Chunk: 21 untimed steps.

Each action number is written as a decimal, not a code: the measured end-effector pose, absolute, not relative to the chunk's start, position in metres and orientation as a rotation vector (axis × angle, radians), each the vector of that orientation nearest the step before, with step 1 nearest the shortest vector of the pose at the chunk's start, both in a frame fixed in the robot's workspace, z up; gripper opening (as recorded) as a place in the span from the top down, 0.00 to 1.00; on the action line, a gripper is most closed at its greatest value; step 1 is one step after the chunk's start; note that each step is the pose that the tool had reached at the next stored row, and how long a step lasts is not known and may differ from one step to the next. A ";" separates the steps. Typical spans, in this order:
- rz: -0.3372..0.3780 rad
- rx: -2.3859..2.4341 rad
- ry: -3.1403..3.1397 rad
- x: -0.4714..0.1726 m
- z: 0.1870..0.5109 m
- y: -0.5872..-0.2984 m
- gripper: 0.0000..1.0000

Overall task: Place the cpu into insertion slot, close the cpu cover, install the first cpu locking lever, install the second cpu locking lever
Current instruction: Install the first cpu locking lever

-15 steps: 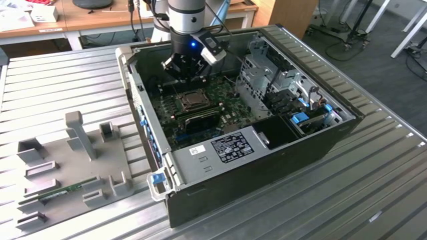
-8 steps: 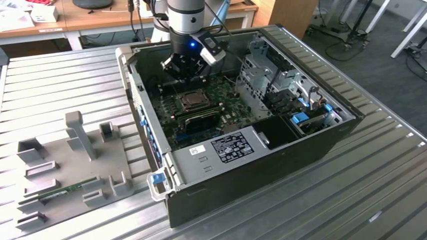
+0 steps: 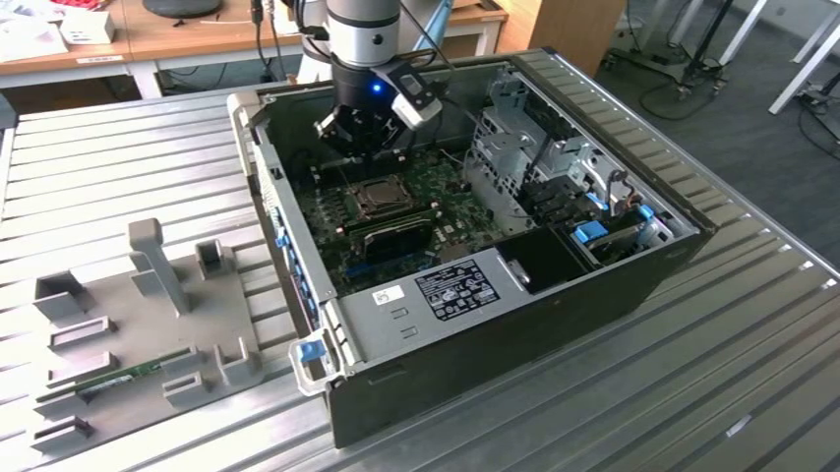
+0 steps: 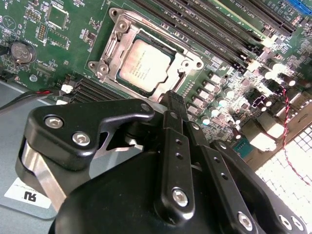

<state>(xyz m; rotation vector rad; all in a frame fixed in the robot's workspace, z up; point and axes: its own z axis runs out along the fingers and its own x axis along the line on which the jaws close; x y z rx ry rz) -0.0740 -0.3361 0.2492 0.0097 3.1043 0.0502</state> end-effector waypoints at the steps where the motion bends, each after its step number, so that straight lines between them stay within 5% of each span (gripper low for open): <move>1: 0.050 0.010 3.104 -0.074 0.249 -0.336 0.90; 18: 0.050 0.009 3.096 -0.091 0.248 -0.336 0.90; 21: 0.100 0.011 3.095 -0.092 0.248 -0.336 0.90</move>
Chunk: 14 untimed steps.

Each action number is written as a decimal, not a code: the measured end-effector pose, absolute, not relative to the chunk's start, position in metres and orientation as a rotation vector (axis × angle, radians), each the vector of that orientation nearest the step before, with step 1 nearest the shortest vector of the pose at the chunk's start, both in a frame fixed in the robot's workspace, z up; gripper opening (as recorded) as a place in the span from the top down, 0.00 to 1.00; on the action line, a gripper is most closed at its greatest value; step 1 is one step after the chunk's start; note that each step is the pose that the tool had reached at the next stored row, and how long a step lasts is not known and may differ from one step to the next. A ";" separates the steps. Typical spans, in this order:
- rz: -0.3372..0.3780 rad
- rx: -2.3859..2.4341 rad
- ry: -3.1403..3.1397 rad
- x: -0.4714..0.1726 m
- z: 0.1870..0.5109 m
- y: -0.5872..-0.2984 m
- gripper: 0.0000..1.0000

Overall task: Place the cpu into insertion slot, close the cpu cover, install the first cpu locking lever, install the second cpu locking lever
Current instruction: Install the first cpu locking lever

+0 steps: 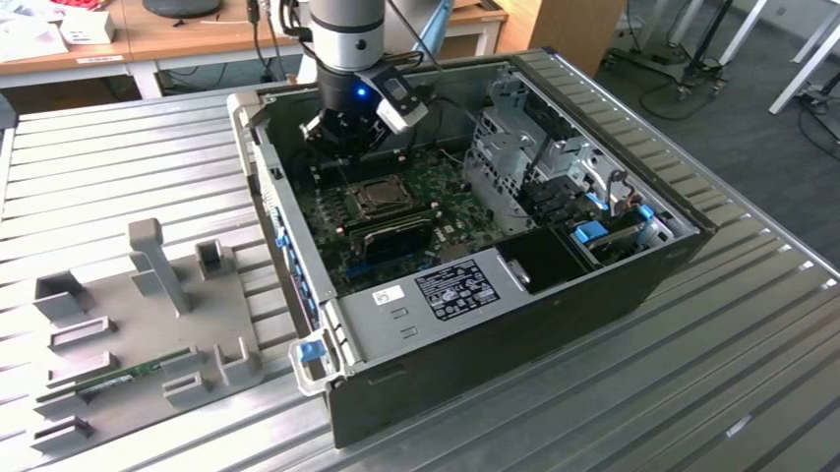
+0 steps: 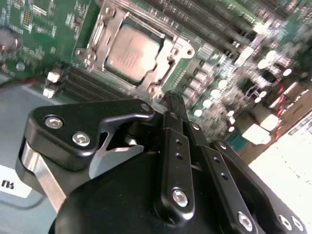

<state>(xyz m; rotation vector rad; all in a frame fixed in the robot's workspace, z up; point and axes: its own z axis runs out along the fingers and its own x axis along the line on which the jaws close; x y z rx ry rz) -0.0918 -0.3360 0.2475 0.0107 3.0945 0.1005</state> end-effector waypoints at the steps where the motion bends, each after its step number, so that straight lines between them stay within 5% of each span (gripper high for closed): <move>1: 0.101 0.011 3.094 -0.092 0.248 -0.336 0.90; 14: 0.100 0.011 3.094 -0.092 0.257 -0.336 0.90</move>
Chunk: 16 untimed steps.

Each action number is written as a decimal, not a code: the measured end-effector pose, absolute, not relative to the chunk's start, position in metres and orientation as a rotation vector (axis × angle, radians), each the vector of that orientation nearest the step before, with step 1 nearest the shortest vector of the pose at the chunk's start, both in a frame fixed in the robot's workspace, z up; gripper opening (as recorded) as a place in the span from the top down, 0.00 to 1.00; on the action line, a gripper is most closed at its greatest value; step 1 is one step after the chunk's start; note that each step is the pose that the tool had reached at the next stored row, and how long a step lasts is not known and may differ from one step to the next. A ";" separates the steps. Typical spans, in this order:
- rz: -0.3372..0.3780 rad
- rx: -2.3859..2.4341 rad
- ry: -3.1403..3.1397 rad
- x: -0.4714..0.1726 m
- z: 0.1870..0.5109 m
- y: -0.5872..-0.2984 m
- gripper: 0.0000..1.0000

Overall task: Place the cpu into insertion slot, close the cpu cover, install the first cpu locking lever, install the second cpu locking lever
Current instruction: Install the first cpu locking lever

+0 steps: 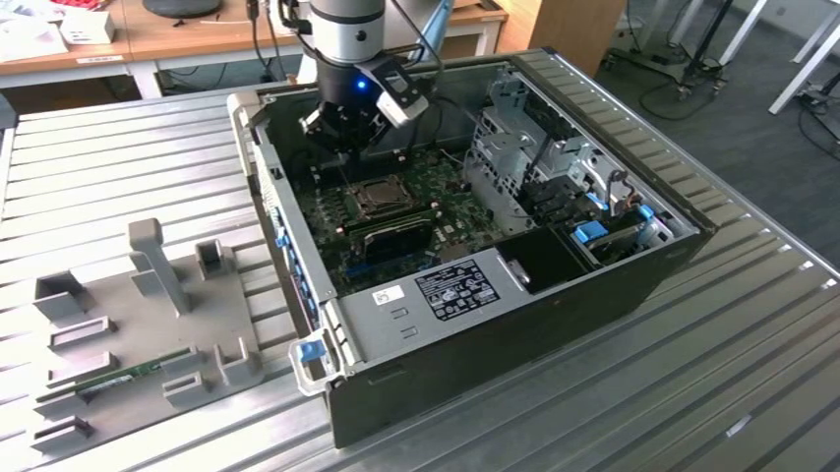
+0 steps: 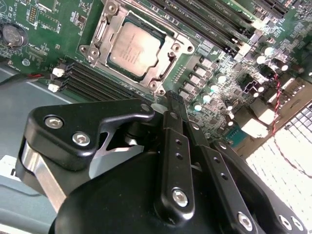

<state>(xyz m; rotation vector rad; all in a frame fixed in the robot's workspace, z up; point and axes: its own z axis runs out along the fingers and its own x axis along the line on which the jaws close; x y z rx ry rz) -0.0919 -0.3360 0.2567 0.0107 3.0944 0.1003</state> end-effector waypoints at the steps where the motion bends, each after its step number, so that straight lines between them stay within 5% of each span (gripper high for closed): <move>1: 0.100 0.011 3.095 -0.092 0.257 -0.336 0.90; 16: 0.101 0.013 3.138 -0.092 0.257 -0.336 0.90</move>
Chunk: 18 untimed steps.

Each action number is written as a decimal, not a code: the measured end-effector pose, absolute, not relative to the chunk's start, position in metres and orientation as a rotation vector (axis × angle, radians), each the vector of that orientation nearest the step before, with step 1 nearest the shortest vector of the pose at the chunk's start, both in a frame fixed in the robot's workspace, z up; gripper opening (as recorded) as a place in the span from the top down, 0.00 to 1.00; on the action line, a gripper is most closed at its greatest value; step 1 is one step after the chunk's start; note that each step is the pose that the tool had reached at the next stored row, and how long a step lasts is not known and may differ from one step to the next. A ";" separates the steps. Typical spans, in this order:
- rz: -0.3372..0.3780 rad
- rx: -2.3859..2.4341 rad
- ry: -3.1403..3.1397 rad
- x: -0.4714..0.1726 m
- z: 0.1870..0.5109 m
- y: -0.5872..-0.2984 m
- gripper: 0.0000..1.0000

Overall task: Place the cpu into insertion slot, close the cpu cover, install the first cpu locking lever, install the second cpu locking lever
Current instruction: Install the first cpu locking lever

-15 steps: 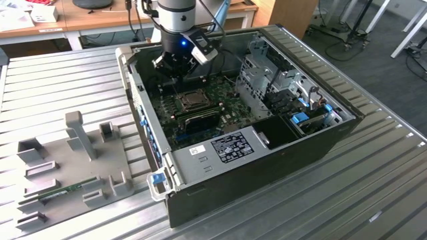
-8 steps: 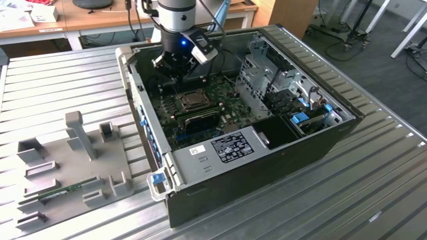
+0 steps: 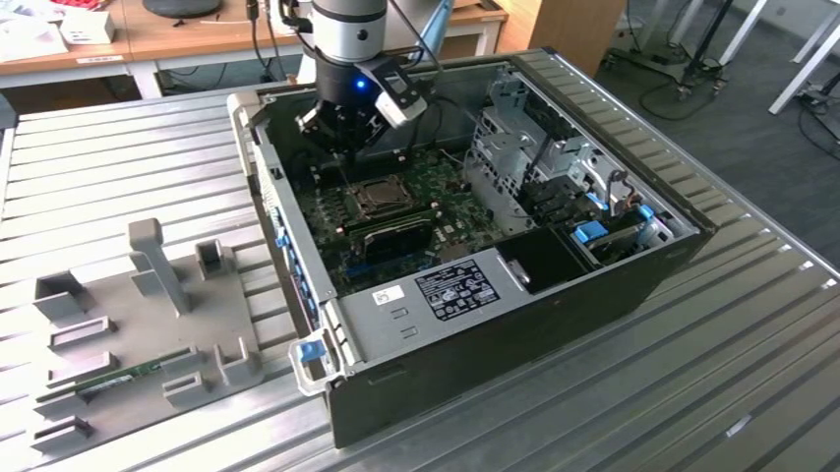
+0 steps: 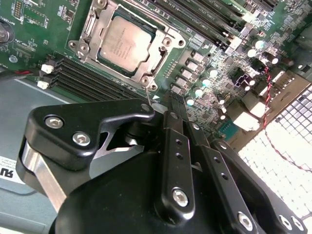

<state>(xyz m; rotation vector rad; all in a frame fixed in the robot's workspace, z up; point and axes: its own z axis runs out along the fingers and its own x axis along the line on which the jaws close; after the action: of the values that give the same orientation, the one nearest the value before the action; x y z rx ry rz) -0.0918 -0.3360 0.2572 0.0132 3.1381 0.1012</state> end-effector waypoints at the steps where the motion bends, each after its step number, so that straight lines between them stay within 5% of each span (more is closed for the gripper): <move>1: 0.101 0.013 3.139 -0.092 0.257 -0.336 0.90; 18: 0.101 0.013 3.141 -0.099 0.257 -0.336 0.90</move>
<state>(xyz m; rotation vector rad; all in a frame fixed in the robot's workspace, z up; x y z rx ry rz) -0.0991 -0.3360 0.2570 0.0130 3.1406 0.1014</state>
